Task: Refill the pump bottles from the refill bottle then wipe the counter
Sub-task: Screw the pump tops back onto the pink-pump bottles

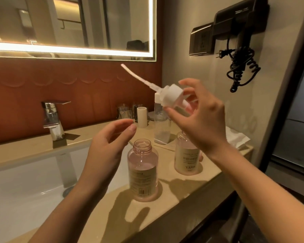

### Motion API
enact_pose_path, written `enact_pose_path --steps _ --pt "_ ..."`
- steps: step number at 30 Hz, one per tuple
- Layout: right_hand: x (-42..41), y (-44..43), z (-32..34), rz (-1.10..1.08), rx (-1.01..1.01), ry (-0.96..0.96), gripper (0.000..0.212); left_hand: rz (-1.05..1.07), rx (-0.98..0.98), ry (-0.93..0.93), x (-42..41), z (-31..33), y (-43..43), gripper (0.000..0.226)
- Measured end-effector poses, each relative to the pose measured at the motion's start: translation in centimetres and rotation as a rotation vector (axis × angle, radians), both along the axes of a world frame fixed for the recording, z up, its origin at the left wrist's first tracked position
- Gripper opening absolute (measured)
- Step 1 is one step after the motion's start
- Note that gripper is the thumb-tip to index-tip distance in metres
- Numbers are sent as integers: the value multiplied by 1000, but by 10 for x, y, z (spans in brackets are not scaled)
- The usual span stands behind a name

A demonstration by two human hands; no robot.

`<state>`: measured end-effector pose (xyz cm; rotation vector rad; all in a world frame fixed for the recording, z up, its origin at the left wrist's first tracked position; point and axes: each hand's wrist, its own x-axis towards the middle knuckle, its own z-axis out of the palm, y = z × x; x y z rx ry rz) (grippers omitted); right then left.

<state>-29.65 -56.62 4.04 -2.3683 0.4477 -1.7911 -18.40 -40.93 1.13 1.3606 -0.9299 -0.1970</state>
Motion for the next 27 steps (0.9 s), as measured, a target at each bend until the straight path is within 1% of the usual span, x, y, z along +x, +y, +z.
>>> enact_pose_path --steps 2,5,8,10,11,14,15,18,20,22,25,27 --pt "7 23 -11 16 -75 21 57 -87 6 6 -11 10 5 43" --pt "16 49 -28 24 -118 29 51 -185 15 68 -19 15 12 25" --pt "20 66 -42 10 -127 20 50 -159 3 111 -23 11 17 24" --pt "20 78 -49 98 -86 31 46 -133 -14 126 -22 7 20 21" --pt "20 86 -53 163 -57 53 46 -119 -16 141 -20 6 21 24" --pt "19 101 -59 334 55 174 53 -64 19 174 -8 7 24 45" --pt "17 102 -60 378 89 205 53 -60 36 180 -4 10 25 48" --pt "11 95 -60 425 99 243 49 -55 117 170 6 20 30 56" --pt "9 85 -58 389 41 252 49 -56 189 170 10 27 33 72" --pt "9 74 -55 296 -100 263 52 -49 276 126 12 35 37 84" --pt "11 62 -48 136 -344 291 59 -48 395 -15 11 46 40 90" --pt "12 59 -42 82 -469 299 57 -40 452 -113 11 50 39 86"
